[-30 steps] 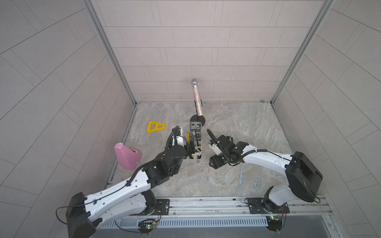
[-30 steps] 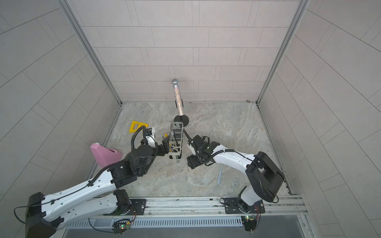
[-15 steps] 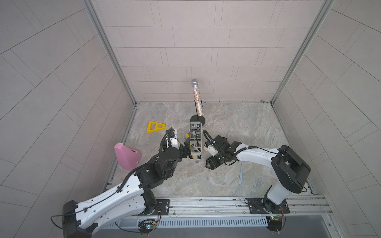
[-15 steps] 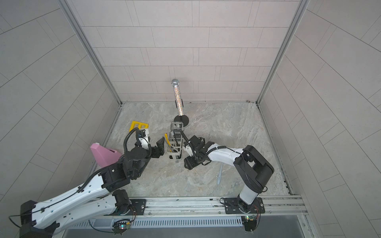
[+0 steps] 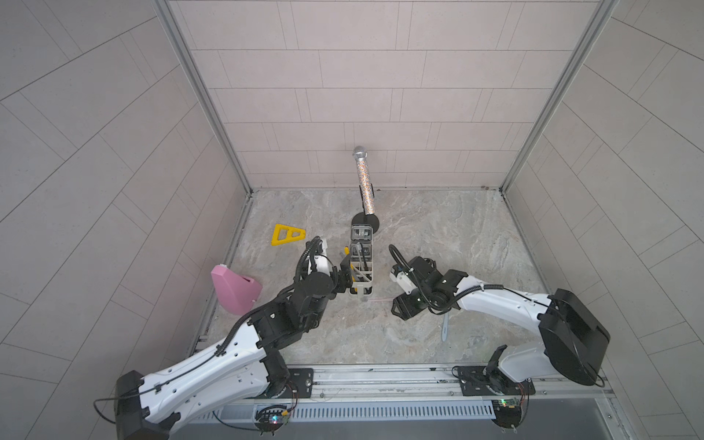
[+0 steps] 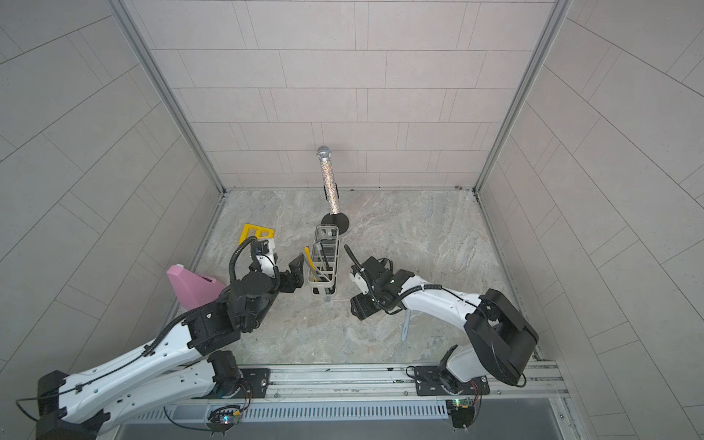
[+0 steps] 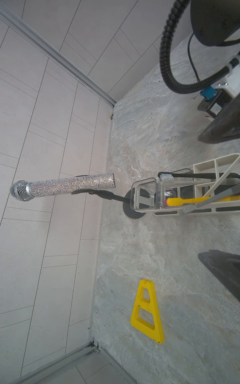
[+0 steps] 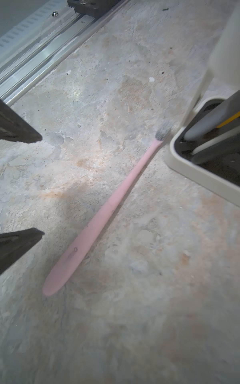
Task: Place the toothbrush into the toothbrush holder
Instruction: Adjust the toothbrush at the center of the board.
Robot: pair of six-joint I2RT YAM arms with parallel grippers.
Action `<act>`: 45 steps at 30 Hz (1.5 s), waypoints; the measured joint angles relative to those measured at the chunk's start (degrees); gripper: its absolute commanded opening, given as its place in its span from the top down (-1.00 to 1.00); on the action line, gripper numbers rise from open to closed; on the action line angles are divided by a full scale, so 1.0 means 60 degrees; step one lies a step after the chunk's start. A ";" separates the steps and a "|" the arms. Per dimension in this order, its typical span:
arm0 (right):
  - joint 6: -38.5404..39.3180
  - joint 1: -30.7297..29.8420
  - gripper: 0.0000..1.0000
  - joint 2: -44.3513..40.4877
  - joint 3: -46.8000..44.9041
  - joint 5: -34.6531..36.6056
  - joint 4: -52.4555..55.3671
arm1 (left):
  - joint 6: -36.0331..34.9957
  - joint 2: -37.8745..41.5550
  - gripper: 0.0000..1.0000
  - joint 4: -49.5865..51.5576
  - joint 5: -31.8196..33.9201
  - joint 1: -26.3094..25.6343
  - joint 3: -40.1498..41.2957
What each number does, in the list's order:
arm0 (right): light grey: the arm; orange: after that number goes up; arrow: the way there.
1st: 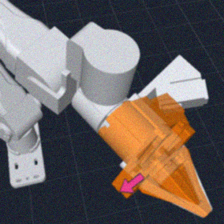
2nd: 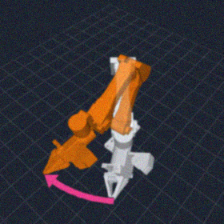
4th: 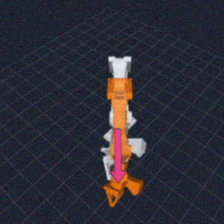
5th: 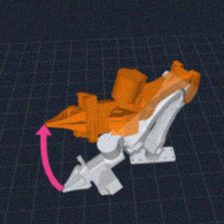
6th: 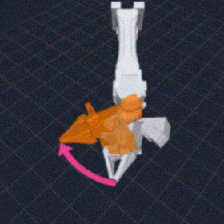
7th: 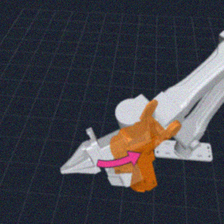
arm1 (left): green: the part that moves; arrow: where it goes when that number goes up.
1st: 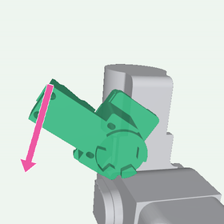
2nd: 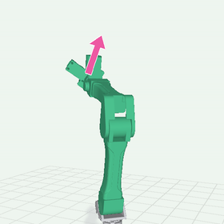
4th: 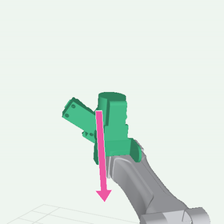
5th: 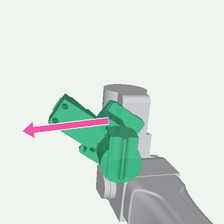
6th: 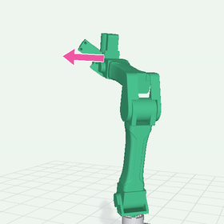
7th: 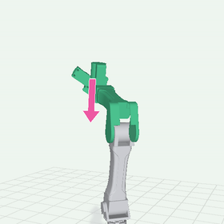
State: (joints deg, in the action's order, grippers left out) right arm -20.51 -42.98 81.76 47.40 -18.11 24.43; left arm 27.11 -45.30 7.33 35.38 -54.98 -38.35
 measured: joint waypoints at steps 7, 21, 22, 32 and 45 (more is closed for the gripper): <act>0.0612 0.0106 -0.42 0.1665 0.1494 0.0102 0.0142 | 0.0073 0.0004 -0.67 0.0069 -0.0051 0.0000 0.0000; 0.0984 -0.0047 -0.41 0.2499 0.1290 0.0368 0.0055 | 0.0087 0.0423 -0.67 0.0426 -0.0036 0.0000 0.0000; 0.0929 -0.0102 -0.41 0.2382 0.1151 0.0433 0.0044 | 0.0087 0.0415 -0.67 0.0426 -0.0036 0.0000 0.0000; -0.0084 -0.1067 -0.40 0.1410 0.0182 0.0991 0.0313 | 0.0175 0.0331 -0.67 0.0539 -0.0142 0.0000 -0.0004; -0.0080 -0.1286 -0.27 0.2357 0.1577 0.1902 0.1483 | 0.0703 0.0321 -0.67 0.2080 -0.0663 0.0000 -0.0699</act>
State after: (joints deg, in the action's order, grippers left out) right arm -20.99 -50.70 95.90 56.86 -6.70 33.32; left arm 31.33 -43.38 19.81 31.40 -54.98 -42.54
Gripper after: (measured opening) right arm 0.648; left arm 0.836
